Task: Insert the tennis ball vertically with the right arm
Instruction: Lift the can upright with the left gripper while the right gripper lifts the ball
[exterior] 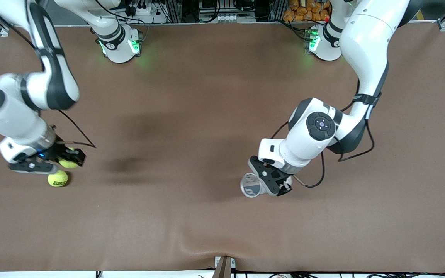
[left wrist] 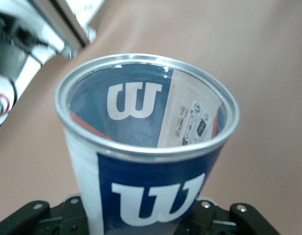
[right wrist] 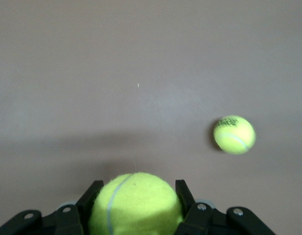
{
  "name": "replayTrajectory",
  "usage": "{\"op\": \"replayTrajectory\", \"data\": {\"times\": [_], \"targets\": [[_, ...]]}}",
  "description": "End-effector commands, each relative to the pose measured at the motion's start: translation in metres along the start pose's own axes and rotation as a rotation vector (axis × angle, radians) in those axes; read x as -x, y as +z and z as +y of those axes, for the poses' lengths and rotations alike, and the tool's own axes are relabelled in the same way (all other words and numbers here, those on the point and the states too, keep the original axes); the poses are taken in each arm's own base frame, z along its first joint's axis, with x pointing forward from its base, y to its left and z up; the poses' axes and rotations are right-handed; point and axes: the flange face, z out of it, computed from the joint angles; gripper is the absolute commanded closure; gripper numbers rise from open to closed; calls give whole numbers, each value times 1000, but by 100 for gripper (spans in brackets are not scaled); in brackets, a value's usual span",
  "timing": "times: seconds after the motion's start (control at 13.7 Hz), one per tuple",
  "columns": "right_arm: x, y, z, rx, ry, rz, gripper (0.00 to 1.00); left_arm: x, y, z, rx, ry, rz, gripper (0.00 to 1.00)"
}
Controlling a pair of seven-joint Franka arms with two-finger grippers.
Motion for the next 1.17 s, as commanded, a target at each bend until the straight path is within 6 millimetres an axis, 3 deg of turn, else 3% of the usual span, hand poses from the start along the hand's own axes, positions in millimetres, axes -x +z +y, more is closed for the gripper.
{"op": "replayTrajectory", "data": {"times": [0.0,0.15,0.29,0.44,0.88,1.1], "targets": [[-13,-79,-3,13,7,-68,100,-24,15,47,23,-106,96,40],[-14,-137,-1,16,12,-92,100,-33,29,69,22,-148,158,40],[-10,-163,-2,17,-2,-114,100,-37,46,89,26,-195,221,40],[-9,-165,0,18,-28,-122,100,-38,66,107,27,-224,298,40],[-9,-163,7,1,-25,-133,100,-24,132,205,48,-300,580,40],[-10,-162,8,1,-26,-135,100,-15,149,237,59,-354,647,40]]}}
